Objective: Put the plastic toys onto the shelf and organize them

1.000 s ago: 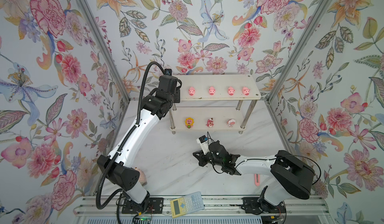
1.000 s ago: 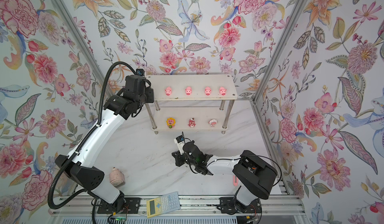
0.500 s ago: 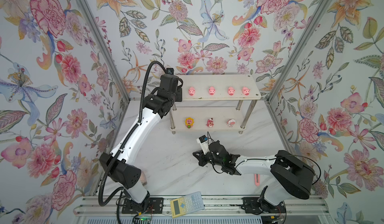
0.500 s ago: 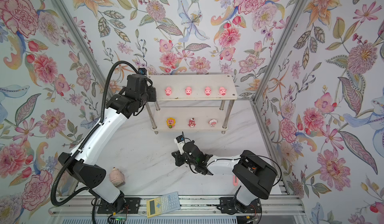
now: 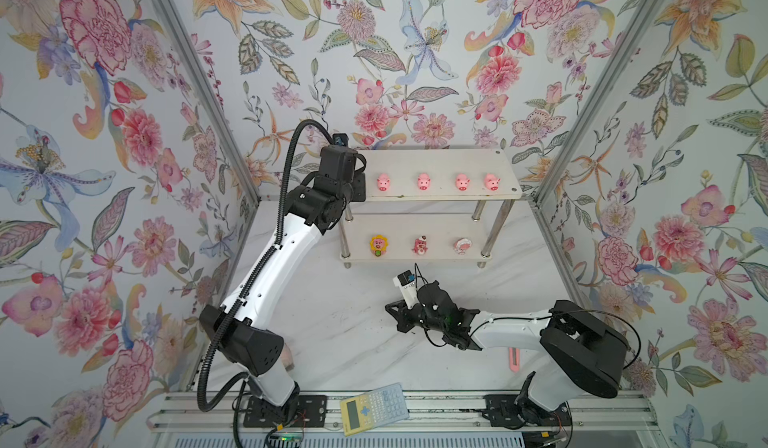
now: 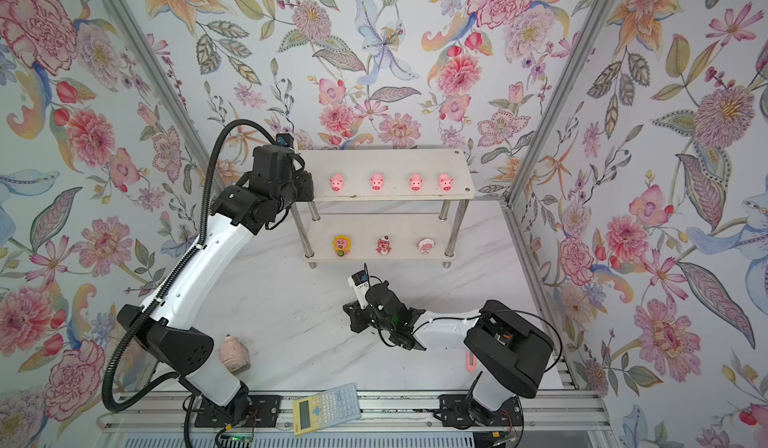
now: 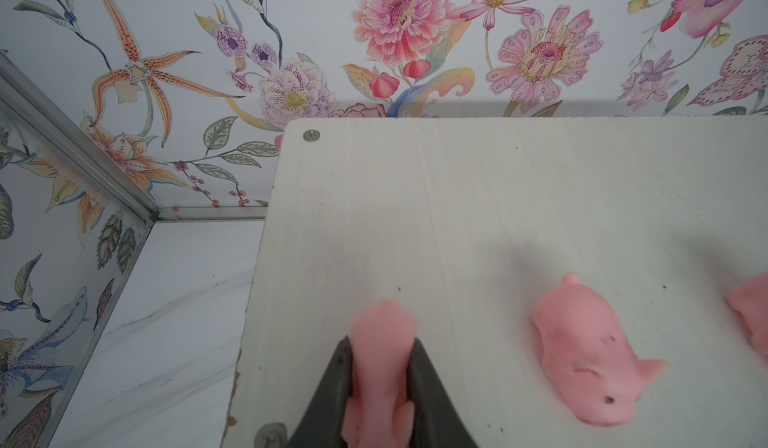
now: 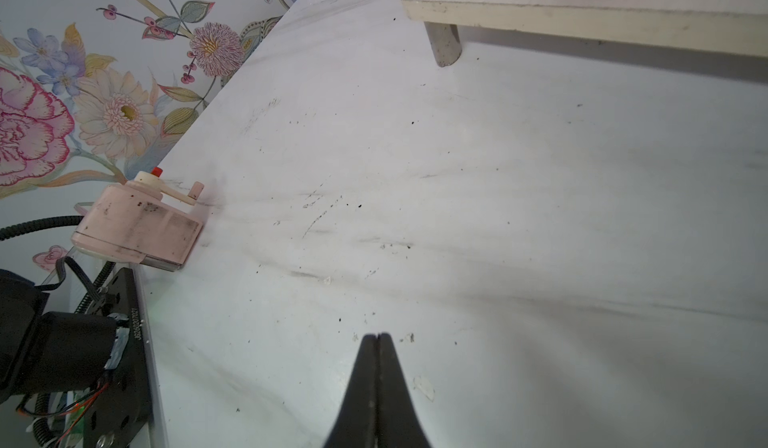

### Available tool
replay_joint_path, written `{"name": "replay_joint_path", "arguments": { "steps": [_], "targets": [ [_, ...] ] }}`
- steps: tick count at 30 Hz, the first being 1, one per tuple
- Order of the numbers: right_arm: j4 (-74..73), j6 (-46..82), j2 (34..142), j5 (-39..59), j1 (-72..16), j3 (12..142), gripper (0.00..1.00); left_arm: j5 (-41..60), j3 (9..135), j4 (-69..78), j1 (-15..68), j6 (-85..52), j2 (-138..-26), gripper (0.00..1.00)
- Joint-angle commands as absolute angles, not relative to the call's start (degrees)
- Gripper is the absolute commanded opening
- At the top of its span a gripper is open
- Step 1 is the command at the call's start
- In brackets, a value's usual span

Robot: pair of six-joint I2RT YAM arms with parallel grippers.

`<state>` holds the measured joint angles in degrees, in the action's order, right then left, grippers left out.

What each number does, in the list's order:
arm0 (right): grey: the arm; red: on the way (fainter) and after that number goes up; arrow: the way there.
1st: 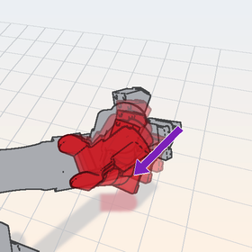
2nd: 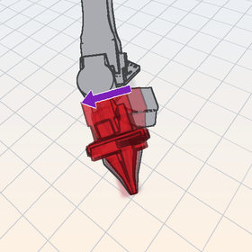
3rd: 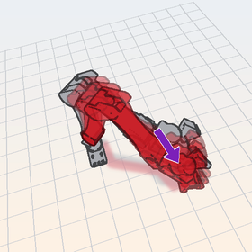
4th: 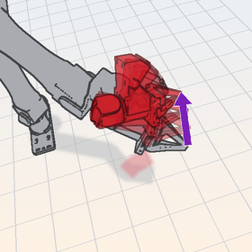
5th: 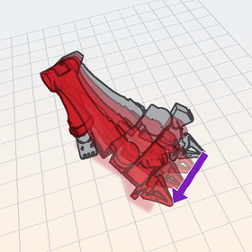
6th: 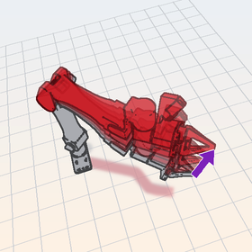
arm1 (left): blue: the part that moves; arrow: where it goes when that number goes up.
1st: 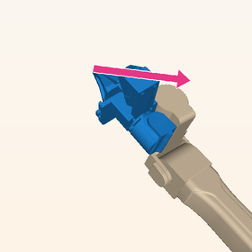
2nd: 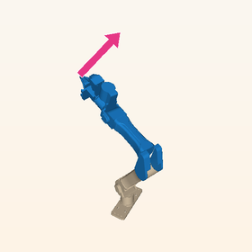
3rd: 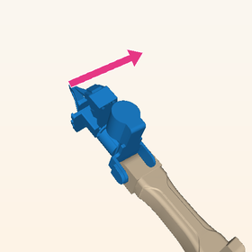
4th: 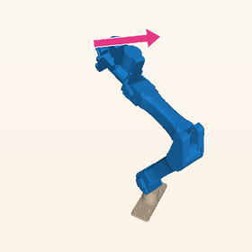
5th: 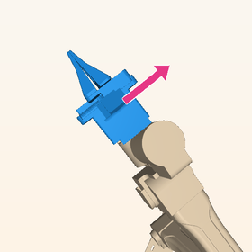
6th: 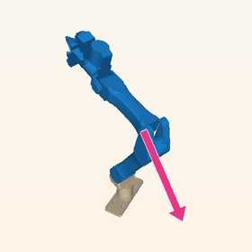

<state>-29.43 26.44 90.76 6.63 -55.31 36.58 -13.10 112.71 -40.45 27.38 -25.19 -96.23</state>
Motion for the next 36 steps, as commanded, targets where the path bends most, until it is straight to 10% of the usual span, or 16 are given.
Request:
{"name": "replay_joint_path", "arguments": {
  "steps": [1, 12, 36],
  "targets": [
    [-30.32, 27.12, 91.83, 6.77, -55.6, 36.8, 0.03, -11.69, 114.53, -42.62, 27.45, -26.17, -96.38, 0.25],
    [-29.92, 26.95, 91.43, 6.37, -55.77, 36.78, 0.03, -11.17, 111.35, -41.88, 27.29, -26.33, -97.12, 0.29],
    [-26.31, 25.12, 86.44, 4.68, -54.14, 36.22, 0.07, -14.84, 120.45, -43.31, 27.16, -24.84, -93.44, 0.71]
  ]
}}
